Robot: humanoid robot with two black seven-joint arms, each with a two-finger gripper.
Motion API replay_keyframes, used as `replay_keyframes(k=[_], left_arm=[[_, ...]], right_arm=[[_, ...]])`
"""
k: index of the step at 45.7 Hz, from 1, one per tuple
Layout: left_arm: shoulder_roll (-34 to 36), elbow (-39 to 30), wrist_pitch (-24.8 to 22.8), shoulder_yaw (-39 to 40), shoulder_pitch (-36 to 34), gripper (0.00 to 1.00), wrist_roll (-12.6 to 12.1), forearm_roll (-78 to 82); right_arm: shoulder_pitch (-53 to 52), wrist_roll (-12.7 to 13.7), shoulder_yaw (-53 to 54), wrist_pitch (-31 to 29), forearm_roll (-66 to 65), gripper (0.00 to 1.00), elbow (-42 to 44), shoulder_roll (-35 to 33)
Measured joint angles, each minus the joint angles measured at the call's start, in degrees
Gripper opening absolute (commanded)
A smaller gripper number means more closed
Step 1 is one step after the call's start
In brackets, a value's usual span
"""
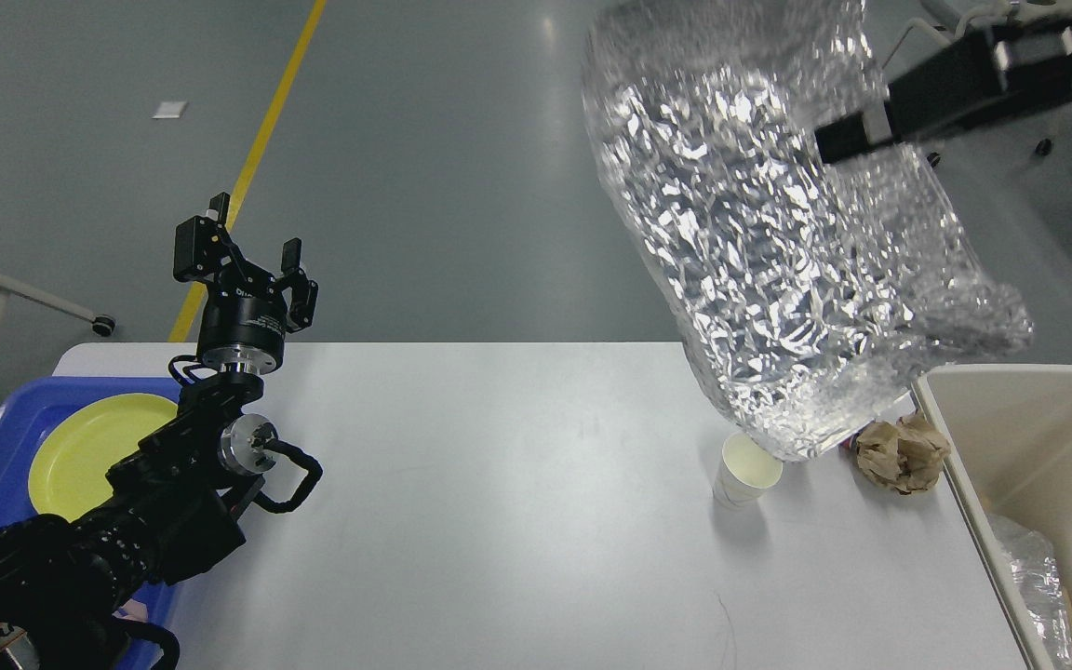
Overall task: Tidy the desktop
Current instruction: 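Lift the foil wrapper high with the right gripper toward the bin, then release the foil wrapper into the beige bin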
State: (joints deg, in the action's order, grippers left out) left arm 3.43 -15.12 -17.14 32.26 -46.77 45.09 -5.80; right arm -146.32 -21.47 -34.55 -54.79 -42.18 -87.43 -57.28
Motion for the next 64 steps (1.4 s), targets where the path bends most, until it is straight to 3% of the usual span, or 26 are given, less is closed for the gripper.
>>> replay_keyframes(k=[10,20,29,43,54,55,58,60,61,64], left_arm=[[0.00,0.00,0.00,0.01,0.00,1.00,0.00,0.00],[0.00,0.00,0.01,0.02,0.00,1.00,0.00,0.00],[0.00,0.00,0.00,0.02,0.00,1.00,0.00,0.00],[0.00,-0.01,0.00,0.04,0.00,1.00,0.00,0.00],[0.00,0.00,0.01,0.04,0.00,1.00,0.00,0.00],[0.00,0.00,0.00,0.04,0.00,1.00,0.00,0.00],[0.00,0.00,0.00,0.03,0.00,1.00,0.00,0.00],[0.00,0.00,0.00,0.02,0.00,1.00,0.00,0.00],[0.00,0.00,0.01,0.02,0.00,1.00,0.00,0.00],[0.00,0.00,0.00,0.02,0.00,1.00,0.00,0.00]], right_arm=[[-1.85,1.11,1.01,-0.21,2.34,0.00,4.15,0.16],[19.79,1.59,-0.31,0.74,-10.62,0.00,18.19,2.10],[41.06,1.47,-1.78,12.38,-15.92,0.00,33.98,8.25],[64.50,1.83,-16.33,32.30,-15.92,0.00,56.87,16.98],[79.51,1.69,-20.46,38.50,-13.52,0.00,72.48,19.55],[80.37,1.69,-20.71,38.97,-13.32,0.02,73.04,19.62],[82.88,1.71,-21.56,40.22,-12.59,0.47,74.27,19.71],[84.60,1.74,-21.97,40.91,-11.73,0.87,75.04,19.74],[85.15,1.75,-22.07,41.12,-11.38,1.00,75.28,19.74],[86.85,1.78,-22.23,41.86,-10.09,1.00,76.03,19.78]])
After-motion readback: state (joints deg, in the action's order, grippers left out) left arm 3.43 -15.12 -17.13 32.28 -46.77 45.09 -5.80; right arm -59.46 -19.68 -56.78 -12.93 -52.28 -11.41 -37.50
